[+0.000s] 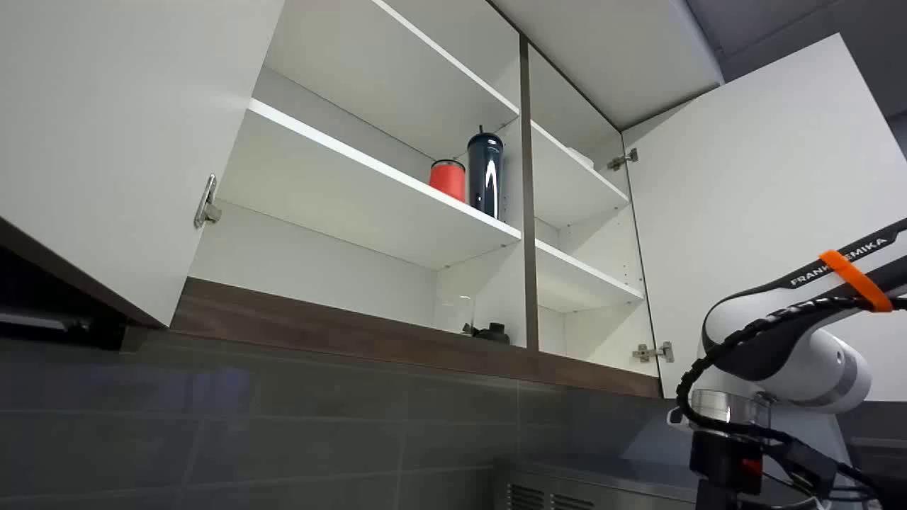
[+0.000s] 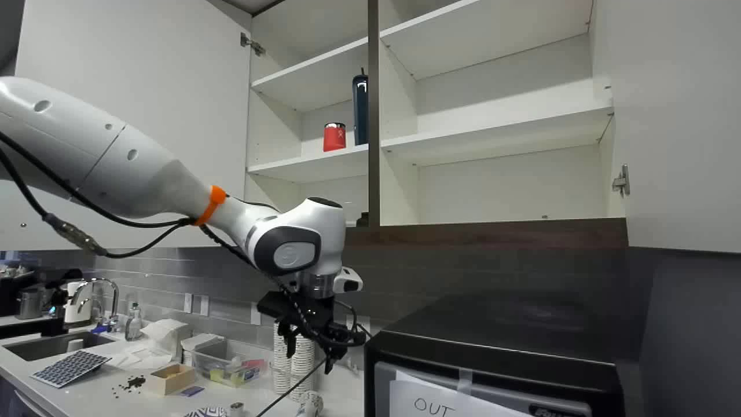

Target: Put the cup on top of the microwave

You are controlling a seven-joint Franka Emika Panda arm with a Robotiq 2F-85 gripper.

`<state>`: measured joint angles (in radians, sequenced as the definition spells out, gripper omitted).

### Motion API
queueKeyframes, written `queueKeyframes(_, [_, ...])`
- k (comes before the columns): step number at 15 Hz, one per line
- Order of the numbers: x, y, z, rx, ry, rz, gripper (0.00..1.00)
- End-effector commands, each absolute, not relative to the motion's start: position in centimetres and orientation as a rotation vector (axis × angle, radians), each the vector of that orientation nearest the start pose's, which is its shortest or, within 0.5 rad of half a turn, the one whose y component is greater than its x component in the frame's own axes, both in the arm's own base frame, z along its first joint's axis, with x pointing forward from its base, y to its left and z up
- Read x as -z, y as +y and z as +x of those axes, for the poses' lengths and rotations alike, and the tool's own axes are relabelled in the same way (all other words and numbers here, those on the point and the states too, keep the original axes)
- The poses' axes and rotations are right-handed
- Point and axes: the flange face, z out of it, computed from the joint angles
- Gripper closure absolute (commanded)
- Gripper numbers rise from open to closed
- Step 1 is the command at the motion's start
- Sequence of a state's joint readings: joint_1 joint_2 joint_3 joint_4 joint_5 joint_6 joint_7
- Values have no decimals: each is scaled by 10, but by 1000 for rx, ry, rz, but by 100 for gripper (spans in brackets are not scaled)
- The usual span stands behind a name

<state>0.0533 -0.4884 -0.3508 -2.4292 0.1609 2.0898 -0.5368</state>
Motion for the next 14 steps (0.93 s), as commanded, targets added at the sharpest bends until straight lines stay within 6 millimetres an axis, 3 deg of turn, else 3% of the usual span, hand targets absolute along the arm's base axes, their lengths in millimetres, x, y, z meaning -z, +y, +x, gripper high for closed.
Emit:
queueKeyframes(1, [-486,-124,401,329,-282,-2873,0])
queueKeyframes(7, [-486,-124,401,329,-282,-2873,0])
queueKeyframes(11, [-436,-104,406,153,-257,-2796,0])
queueKeyframes(14, [-404,-80,406,121,-233,-2770,0])
